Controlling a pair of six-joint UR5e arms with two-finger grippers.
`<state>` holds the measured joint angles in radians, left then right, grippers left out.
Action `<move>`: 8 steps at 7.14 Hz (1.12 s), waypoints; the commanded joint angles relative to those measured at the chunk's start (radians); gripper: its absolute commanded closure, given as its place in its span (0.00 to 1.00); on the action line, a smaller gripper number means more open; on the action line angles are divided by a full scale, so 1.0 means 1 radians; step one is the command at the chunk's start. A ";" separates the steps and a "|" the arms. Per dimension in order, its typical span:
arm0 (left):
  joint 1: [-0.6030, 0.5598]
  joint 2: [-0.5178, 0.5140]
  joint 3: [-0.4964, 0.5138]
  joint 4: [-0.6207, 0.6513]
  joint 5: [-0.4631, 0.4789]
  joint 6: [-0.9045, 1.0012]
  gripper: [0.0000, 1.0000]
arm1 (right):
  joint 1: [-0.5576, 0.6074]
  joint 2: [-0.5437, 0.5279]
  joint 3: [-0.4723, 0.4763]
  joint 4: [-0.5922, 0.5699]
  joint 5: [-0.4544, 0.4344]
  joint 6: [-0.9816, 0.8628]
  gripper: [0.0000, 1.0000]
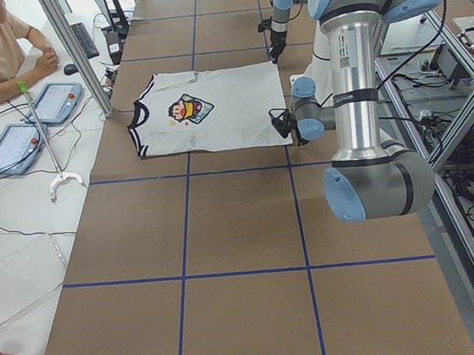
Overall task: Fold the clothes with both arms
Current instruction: 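Grasp the hem corners nearest the robot with both grippers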
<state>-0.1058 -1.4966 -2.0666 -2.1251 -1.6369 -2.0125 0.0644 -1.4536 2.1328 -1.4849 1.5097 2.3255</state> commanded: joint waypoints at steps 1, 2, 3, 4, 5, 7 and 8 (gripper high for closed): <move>0.005 -0.008 -0.012 0.071 0.000 -0.005 0.47 | 0.000 0.001 0.001 0.002 -0.002 0.000 1.00; 0.005 -0.016 -0.026 0.106 0.000 -0.003 0.47 | 0.000 -0.001 0.001 0.002 -0.003 0.002 1.00; 0.000 -0.016 -0.027 0.108 0.002 -0.003 0.47 | 0.000 -0.001 0.001 0.000 -0.005 0.002 1.00; -0.003 -0.016 -0.027 0.108 0.002 -0.003 0.47 | 0.000 -0.001 0.001 0.000 -0.005 0.002 1.00; -0.005 -0.016 -0.029 0.108 0.009 -0.003 0.47 | -0.002 0.001 0.001 0.000 -0.006 0.002 1.00; 0.000 -0.017 -0.029 0.108 0.057 0.005 0.48 | 0.000 -0.002 -0.001 0.000 -0.008 0.002 1.00; 0.001 -0.017 -0.029 0.109 0.058 0.005 0.55 | -0.002 -0.002 -0.001 0.000 -0.008 0.002 1.00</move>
<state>-0.1063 -1.5138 -2.0953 -2.0169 -1.5863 -2.0092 0.0635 -1.4550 2.1329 -1.4849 1.5020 2.3270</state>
